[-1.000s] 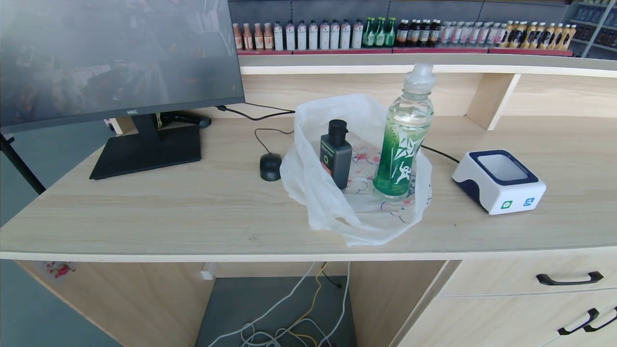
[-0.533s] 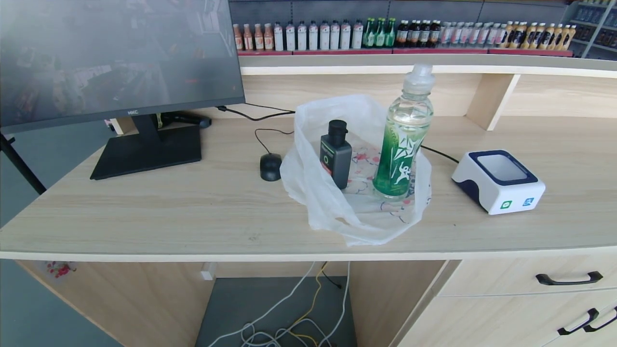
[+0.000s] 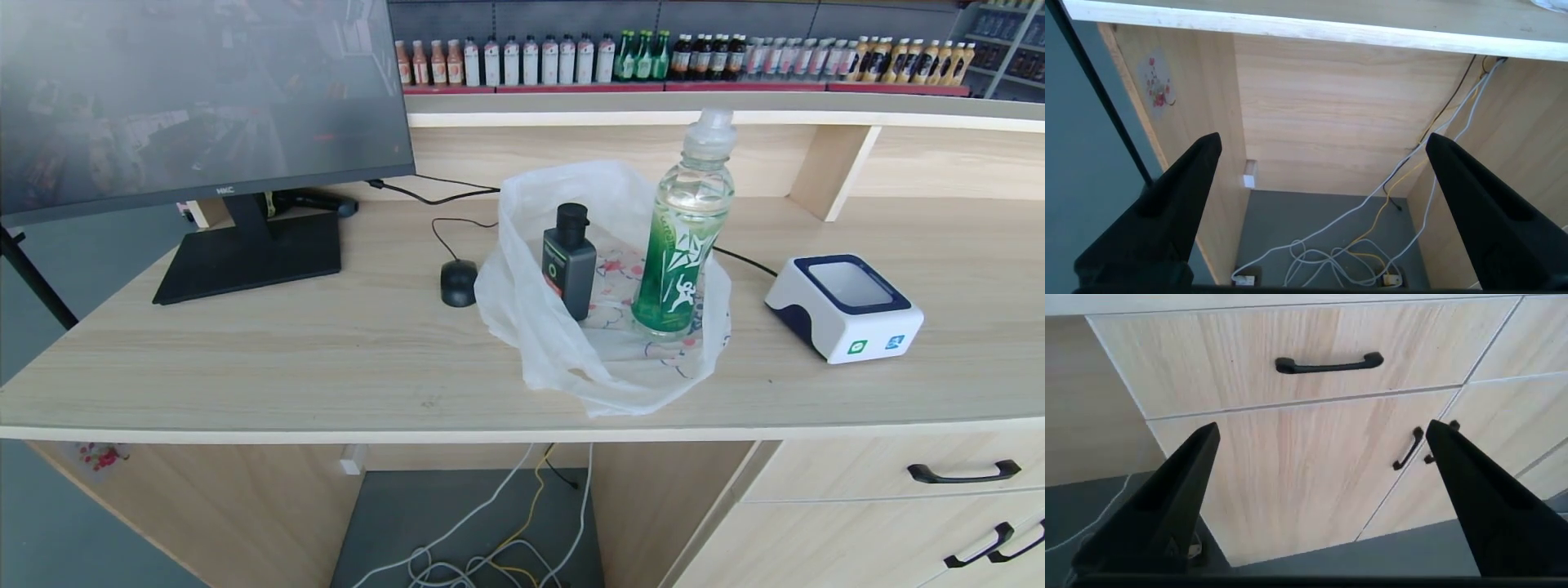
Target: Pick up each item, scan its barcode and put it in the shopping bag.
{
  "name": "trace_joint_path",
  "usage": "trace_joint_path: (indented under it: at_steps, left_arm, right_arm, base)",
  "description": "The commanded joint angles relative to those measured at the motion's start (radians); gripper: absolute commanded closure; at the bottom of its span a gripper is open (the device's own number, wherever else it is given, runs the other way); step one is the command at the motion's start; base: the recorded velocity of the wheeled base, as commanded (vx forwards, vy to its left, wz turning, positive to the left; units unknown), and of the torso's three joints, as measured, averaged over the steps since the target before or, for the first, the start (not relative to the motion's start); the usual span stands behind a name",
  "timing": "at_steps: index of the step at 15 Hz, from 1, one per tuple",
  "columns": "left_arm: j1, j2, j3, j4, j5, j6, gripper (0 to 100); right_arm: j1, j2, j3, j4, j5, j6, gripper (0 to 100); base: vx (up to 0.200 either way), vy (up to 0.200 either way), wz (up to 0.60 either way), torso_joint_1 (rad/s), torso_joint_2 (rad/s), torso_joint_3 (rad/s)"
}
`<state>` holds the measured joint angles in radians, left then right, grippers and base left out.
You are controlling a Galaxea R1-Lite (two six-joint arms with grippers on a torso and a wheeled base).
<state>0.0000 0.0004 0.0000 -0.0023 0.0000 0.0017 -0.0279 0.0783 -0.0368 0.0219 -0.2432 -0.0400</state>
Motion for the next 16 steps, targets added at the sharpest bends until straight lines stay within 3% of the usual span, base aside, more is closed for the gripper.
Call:
trace_joint_path:
  at_steps: [1, 2, 3, 7, 12, 16]
  left_arm:
    - [0.000, 0.000, 0.000, -0.001, 0.000, 0.000, 0]
    - [0.000, 0.000, 0.000, -0.001, 0.000, 0.000, 0]
    - [0.000, 0.000, 0.000, -0.001, 0.000, 0.000, 0]
    - [0.000, 0.000, 0.000, -0.001, 0.000, 0.000, 0]
    - [0.000, 0.000, 0.000, -0.001, 0.000, 0.003, 0]
    - [0.000, 0.000, 0.000, -0.001, 0.000, 0.004, 0]
  right_arm:
    - [0.043, -0.049, 0.005, 0.000, 0.093, 0.011, 0]
    - [0.043, -0.063, 0.008, -0.007, 0.193, 0.014, 0]
    - [0.036, -0.078, 0.029, -0.011, 0.222, 0.014, 0]
    - [0.036, -0.078, 0.035, -0.019, 0.222, 0.026, 0]
    - [0.036, -0.078, 0.035, -0.019, 0.222, 0.034, 0]
    - [0.037, -0.078, 0.035, -0.019, 0.222, 0.034, 0]
  base:
    - [0.000, 0.000, 0.00, 0.000, 0.00, 0.000]
    - [0.000, 0.000, 0.00, 0.000, 0.00, 0.000]
    - [0.000, 0.000, 0.00, 0.000, 0.00, 0.000]
    - [0.000, 0.000, 0.00, 0.000, 0.00, 0.000]
    - [-0.200, 0.000, 0.00, 0.008, 0.00, 0.000]
    - [0.000, 0.000, 0.00, 0.000, 0.00, 0.000]
